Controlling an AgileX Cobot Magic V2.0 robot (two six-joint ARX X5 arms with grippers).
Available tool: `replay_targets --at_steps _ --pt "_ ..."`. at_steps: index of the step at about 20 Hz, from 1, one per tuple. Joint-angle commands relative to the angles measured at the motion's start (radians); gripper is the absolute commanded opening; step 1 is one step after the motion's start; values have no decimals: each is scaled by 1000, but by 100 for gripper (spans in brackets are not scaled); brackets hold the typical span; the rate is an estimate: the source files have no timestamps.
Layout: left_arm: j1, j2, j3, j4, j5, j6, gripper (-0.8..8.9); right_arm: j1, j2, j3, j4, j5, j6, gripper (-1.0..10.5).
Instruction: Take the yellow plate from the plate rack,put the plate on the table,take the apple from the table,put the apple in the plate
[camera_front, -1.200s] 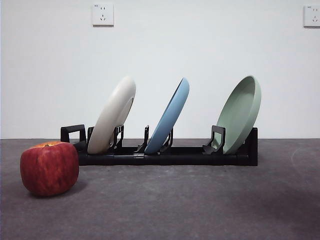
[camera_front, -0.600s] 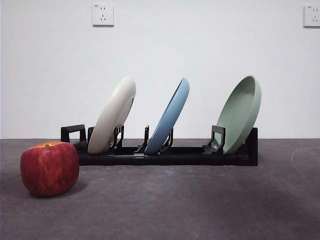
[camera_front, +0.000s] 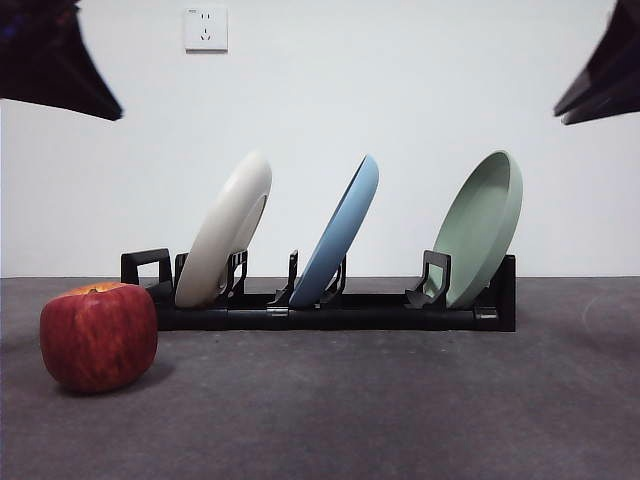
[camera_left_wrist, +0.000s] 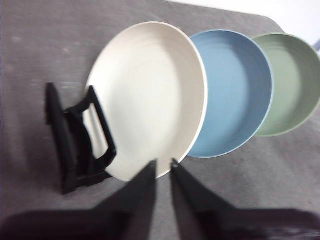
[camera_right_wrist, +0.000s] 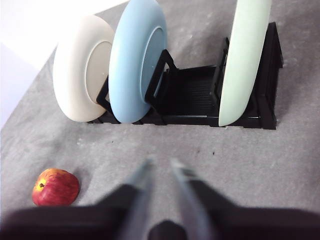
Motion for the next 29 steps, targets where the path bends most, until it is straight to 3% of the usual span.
replay_targets --at_steps 1,8,10,20,22,23,29 --pt "-13 78 93 -41 32 14 220 2 28 24 -1 -3 -17 293" --pt "-113 316 380 -137 53 14 220 2 39 27 4 -1 -17 285" --pt "-146 387 441 -145 7 18 220 2 39 27 4 -1 -17 284" --pt "-177 523 472 -96 -47 19 211 2 39 27 4 3 -28 284" --pt "-179 523 472 -95 -40 19 30 2 39 27 5 5 -28 284" --pt "-180 523 472 -96 -37 23 -16 2 39 27 5 6 -28 284" --pt "-182 510 472 -93 24 22 -8 2 39 27 5 6 -27 283"
